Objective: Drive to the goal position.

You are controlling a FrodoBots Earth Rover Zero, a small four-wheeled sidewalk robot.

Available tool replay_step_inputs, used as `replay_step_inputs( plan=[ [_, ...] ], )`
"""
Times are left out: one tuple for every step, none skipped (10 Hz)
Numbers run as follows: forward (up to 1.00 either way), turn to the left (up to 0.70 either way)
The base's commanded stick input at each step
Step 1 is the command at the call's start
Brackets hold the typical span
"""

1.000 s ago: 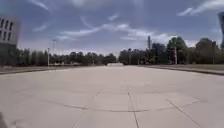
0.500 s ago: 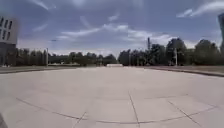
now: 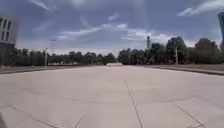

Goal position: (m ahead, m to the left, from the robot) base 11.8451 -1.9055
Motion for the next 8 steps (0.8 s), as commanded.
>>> replay_step_inputs(
  plan=[
    [0.56, -0.04],
    [0.56, 0.00],
    [0.56, 0.00],
    [0.56, 0.00],
    [0.56, 0.00],
    [0.56, 0.00],
    [0.56, 0.00],
    [0.56, 0.00]
  ],
)
